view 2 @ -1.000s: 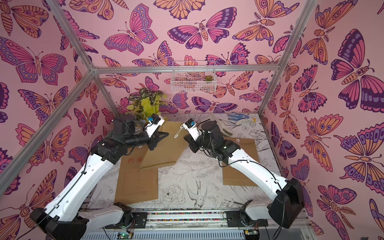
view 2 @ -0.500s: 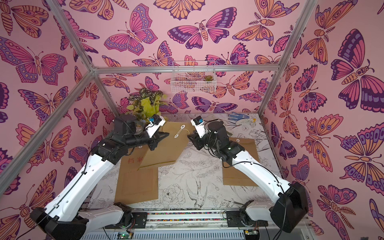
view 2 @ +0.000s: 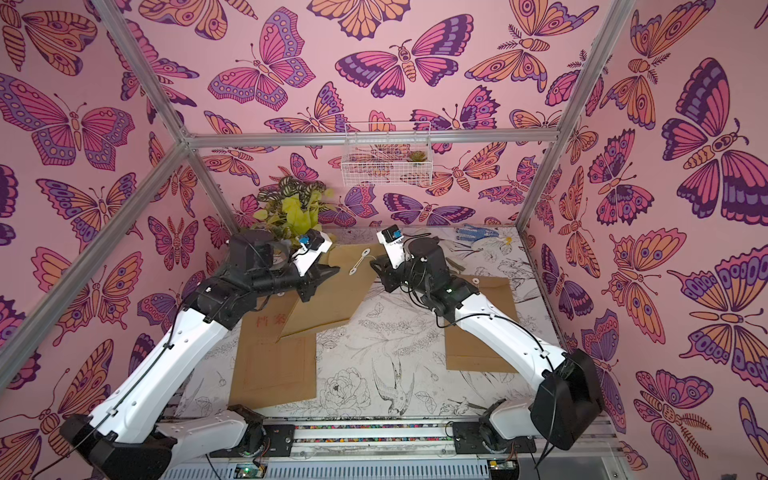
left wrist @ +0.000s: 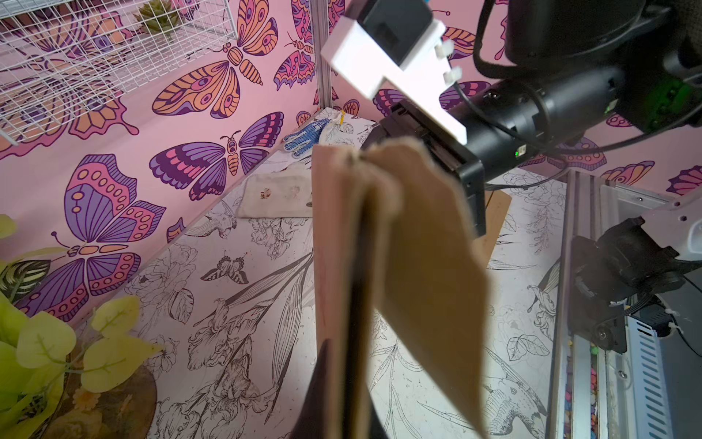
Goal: Close the mouth of the file bag
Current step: Close the file bag.
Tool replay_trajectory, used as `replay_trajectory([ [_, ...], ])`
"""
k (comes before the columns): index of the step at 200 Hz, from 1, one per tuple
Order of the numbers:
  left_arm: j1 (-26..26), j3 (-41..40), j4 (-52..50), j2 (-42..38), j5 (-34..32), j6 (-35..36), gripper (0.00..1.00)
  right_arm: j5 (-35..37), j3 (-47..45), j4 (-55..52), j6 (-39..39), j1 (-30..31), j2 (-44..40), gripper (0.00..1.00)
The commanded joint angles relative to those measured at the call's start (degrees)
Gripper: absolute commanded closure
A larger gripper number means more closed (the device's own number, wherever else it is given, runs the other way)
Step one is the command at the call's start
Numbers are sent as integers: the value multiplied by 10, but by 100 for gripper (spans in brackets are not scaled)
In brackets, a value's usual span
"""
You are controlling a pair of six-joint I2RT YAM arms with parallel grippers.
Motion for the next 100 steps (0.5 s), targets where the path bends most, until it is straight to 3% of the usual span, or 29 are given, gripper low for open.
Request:
replay_trajectory([
  [1,-5,4,16,-4,17,-9,100,14,24,17,15,6,11,74],
  [68,-6,-4,16,-17,17,-18,100,51,23,61,55,13,24,75],
  [100,-6,-7,19,-17,17,-26,100,58,18,77,65,17,21,84],
])
